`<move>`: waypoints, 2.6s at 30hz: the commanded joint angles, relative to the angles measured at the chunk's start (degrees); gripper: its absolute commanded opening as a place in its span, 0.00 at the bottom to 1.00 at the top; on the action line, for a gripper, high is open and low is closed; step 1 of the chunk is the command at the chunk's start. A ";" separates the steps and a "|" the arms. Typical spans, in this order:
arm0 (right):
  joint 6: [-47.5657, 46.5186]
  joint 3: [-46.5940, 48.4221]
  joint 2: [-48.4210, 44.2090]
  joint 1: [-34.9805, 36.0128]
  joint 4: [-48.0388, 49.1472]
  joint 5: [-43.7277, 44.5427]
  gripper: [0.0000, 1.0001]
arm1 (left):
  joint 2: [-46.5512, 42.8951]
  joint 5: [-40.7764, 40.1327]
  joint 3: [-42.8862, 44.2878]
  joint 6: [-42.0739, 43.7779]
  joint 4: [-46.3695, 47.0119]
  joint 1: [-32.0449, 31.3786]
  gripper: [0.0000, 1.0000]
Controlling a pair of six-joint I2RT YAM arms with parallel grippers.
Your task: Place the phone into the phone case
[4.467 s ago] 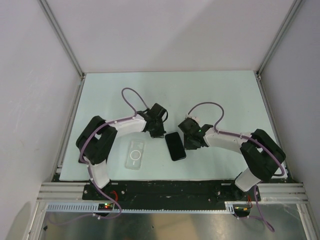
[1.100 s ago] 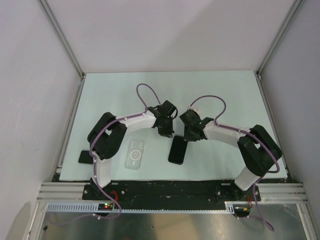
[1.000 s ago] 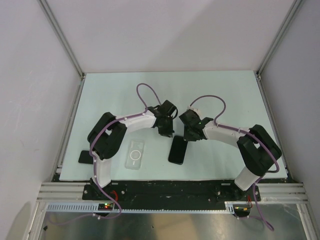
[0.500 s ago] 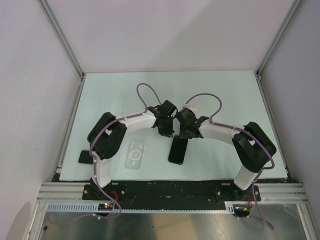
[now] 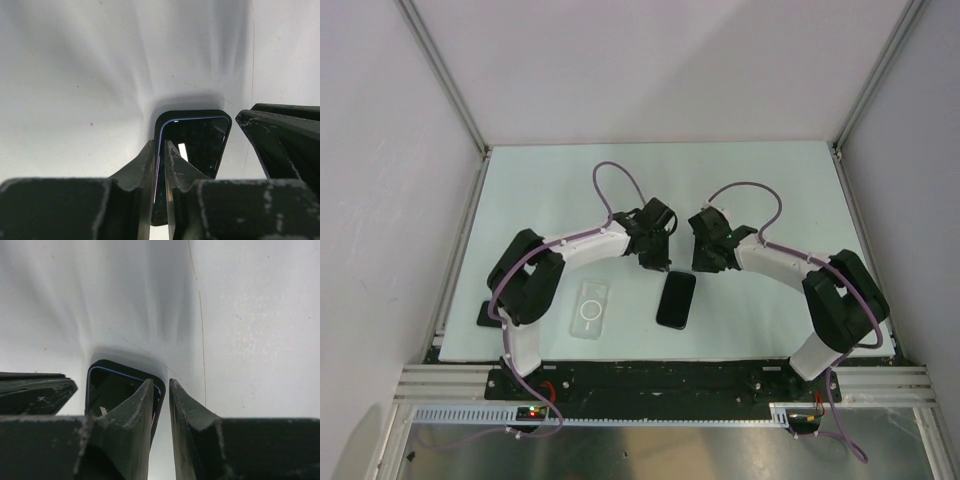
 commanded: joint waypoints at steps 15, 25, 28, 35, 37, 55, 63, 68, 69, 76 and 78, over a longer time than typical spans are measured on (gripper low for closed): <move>-0.36 -6.43 -6.54 -3.52 3.19 -6.62 0.26 | 2.13 -5.75 3.29 5.40 -1.48 -2.66 0.23; 0.53 -9.32 -6.99 -3.62 5.81 -9.94 0.26 | 4.53 -5.06 4.26 6.22 -1.72 -3.22 0.24; 0.59 -9.47 -7.41 -3.52 5.87 -10.14 0.26 | 5.06 -5.03 4.42 6.13 -1.73 -3.29 0.24; 1.31 -9.54 -7.53 -3.16 7.04 -11.02 0.27 | 6.39 -6.59 3.96 5.33 -2.75 -3.31 0.23; 1.45 -9.58 -7.13 -3.08 7.35 -11.16 0.26 | 6.56 -6.98 3.22 5.21 -2.85 -3.44 0.23; 2.31 -10.38 -3.45 -1.53 9.29 -11.09 0.26 | 6.40 -10.71 -3.45 3.58 -2.76 -5.93 0.23; 2.48 -10.61 -3.60 -1.09 8.68 -10.32 0.26 | 2.57 -11.04 0.12 5.04 -3.87 -5.53 0.25; 3.68 -11.58 -2.04 0.17 8.95 -9.24 0.24 | 2.18 -10.77 -0.08 5.10 -4.18 -5.43 0.25; 3.95 -12.08 -1.85 0.38 9.10 -9.14 0.23 | 2.22 -10.62 -0.12 5.03 -4.20 -5.40 0.25; 5.96 -16.61 -0.15 1.31 10.23 -6.22 0.18 | 2.00 -10.08 0.18 4.88 -4.17 -5.41 0.24; 6.22 -17.17 1.19 1.42 10.44 -5.72 0.15 | 1.84 -9.85 0.74 4.94 -4.19 -5.33 0.24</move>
